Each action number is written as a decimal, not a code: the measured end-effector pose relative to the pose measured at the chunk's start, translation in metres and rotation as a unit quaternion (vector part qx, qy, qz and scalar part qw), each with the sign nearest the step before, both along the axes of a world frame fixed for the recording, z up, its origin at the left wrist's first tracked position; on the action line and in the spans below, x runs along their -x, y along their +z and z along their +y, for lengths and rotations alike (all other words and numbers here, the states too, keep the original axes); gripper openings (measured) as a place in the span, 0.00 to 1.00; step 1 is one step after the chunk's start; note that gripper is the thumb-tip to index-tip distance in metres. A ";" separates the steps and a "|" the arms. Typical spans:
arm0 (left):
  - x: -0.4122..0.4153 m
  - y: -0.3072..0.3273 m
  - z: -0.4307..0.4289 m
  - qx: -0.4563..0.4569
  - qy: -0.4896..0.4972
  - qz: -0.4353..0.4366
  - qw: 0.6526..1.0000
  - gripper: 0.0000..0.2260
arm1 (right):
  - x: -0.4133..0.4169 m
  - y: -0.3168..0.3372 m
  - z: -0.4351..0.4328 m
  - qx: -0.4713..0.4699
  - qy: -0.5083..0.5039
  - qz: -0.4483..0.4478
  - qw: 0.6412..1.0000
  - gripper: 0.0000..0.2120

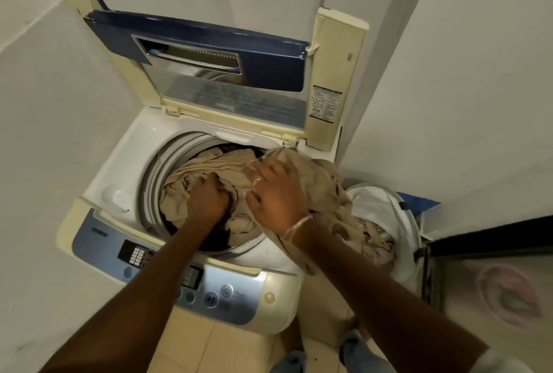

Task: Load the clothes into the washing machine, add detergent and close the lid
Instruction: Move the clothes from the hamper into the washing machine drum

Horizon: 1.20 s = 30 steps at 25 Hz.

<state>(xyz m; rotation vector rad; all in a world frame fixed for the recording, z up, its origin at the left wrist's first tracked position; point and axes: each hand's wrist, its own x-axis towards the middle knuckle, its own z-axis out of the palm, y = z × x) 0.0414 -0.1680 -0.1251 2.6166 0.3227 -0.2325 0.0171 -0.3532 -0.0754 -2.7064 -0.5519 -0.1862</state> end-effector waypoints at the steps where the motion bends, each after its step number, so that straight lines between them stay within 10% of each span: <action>1: 0.006 0.010 -0.020 0.040 -0.034 -0.093 0.994 0.12 | 0.010 -0.001 -0.018 -0.030 -0.051 -0.015 0.998 0.29; 5: 0.026 0.040 -0.084 0.233 -0.253 -0.139 0.929 0.32 | 0.045 -0.026 -0.079 -0.126 -0.158 0.046 0.978 0.57; 9: 0.011 0.040 -0.096 0.051 -0.423 0.011 0.905 0.54 | 0.063 -0.068 -0.128 -0.294 -0.131 0.217 0.922 0.70; 12: 0.009 0.032 -0.101 -0.048 -0.497 0.054 0.865 0.64 | 0.063 -0.072 -0.138 -0.277 -0.112 0.344 0.890 0.61; 17: 0.005 0.044 -0.101 -0.018 -0.419 0.038 0.907 0.49 | 0.053 -0.029 -0.128 -0.217 -0.180 0.216 0.935 0.19; 21: 0.014 0.074 -0.071 0.201 -0.263 -0.042 0.943 0.13 | 0.030 0.016 -0.085 -0.392 -0.132 0.194 0.890 0.20; 26: 0.012 0.121 -0.017 0.291 0.026 -0.208 0.934 0.13 | -0.019 0.054 0.007 -0.498 -0.021 0.191 0.846 0.24; 30: 0.008 0.097 0.045 0.122 -0.025 -0.150 0.981 0.37 | -0.049 0.017 0.066 -0.291 -0.018 0.155 0.944 0.30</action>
